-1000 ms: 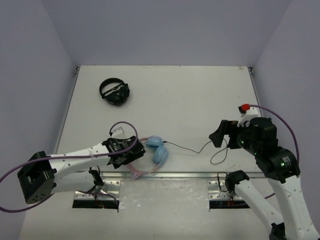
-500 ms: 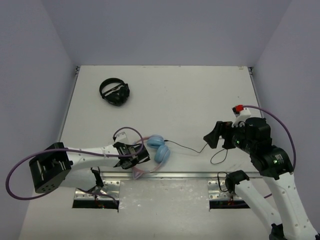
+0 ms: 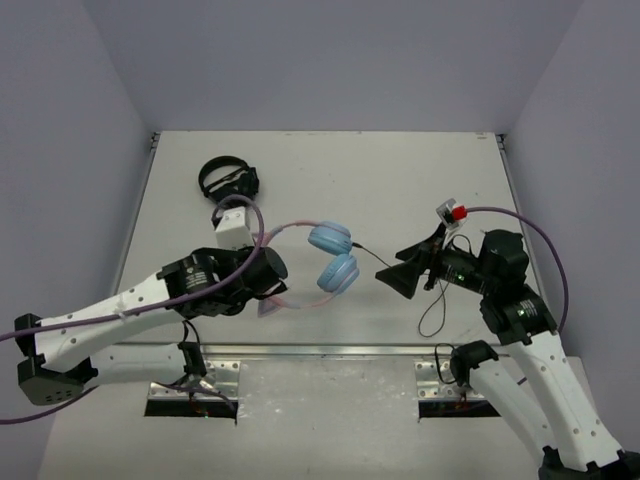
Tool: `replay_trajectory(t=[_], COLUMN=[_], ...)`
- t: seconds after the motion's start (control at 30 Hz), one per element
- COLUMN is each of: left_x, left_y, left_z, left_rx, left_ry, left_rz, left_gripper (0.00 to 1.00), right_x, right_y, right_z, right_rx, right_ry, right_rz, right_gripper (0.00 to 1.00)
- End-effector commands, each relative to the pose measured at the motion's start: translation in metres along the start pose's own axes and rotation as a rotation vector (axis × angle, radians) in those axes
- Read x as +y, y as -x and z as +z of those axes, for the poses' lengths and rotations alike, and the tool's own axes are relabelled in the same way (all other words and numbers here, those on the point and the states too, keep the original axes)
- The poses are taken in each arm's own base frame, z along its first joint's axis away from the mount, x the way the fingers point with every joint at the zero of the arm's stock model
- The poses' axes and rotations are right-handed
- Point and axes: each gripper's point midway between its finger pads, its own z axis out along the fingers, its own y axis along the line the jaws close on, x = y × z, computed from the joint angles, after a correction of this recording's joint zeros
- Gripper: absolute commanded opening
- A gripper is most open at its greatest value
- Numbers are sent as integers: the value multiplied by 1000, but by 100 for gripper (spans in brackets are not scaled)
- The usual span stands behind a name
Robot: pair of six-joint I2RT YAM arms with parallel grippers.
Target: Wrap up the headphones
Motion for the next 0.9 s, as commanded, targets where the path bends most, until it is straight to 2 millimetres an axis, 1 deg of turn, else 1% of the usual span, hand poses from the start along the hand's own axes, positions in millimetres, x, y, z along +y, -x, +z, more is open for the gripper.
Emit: replay_trajectory(t=[0.0, 0.03, 0.07, 0.1, 0.13, 0.17, 0.2, 0.27, 0.3, 0.37, 0.43, 0.47, 0.53, 0.57, 0.63, 0.67, 0.73, 0.77, 0.8, 0.83, 0.87], left_x=[6, 3, -1, -3, -5, -7, -7, -6, -7, -7, -12, -14, -21, -24, -32, -35, -41, -43, -47, -49, -49], left_y=[51, 66, 73, 86, 93, 105, 111, 124, 133, 146, 151, 157, 161, 164, 169, 173, 179, 184, 187, 189, 195], left_z=[-31, -43, -51, -63, -71, -82, -88, -99, -107, -116, -120, -124, -126, -129, -133, -138, -144, -150, -152, -155, -161], left_rx=[-130, -152, -162, -178, -191, -211, -223, -249, -267, -292, -301, -311, -317, -318, -325, -326, -331, -334, -334, -336, -343], left_ry=[-43, -83, -116, -158, -184, -214, -231, -259, -277, -288, -293, -304, -315, -328, -350, -370, -394, -417, -425, -432, -445], left_rz=[85, 88, 81, 68, 53, 22, 20, -4, -18, -37, -30, -33, -33, -40, -47, -65, -90, -109, -117, -128, -148], left_gripper=[0, 0, 0, 0, 0, 0, 0, 0, 0, 0, 0, 0, 0, 1, 0, 0, 0, 0, 1, 0, 0], right_x=[11, 8, 6, 0, -1, -1, 0, 6, 9, 9, 9, 13, 18, 20, 26, 26, 18, 13, 9, 10, 7], right_y=[36, 39, 45, 47, 49, 47, 45, 42, 37, 34, 27, 32, 33, 34, 38, 41, 48, 51, 52, 55, 51], right_z=[3, 4, 5, 8, 9, 14, 16, 21, 23, 26, 26, 26, 26, 26, 28, 30, 37, 40, 43, 44, 50], right_rx=[-107, -119, -132, -126, -125, -104, -89, -75, -59, -69, -80, -112, -145, -150, -170, -175, -190, -198, -199, -204, -175], right_ry=[62, 42, 30, 11, 10, 30, 52, 106, 143, 158, 176, 197, 240, 254, 298, 303, 271, 248, 231, 242, 254], right_rz=[-171, -188, -211, -230, -235, -232, -224, -203, -192, -165, -158, -161, -180, -163, -181, -177, -177, -193, -192, -205, -183], right_gripper=[99, 99, 99, 99, 99, 99, 99, 93, 89, 80, 78, 75, 74, 74, 73, 73, 76, 76, 76, 72, 68])
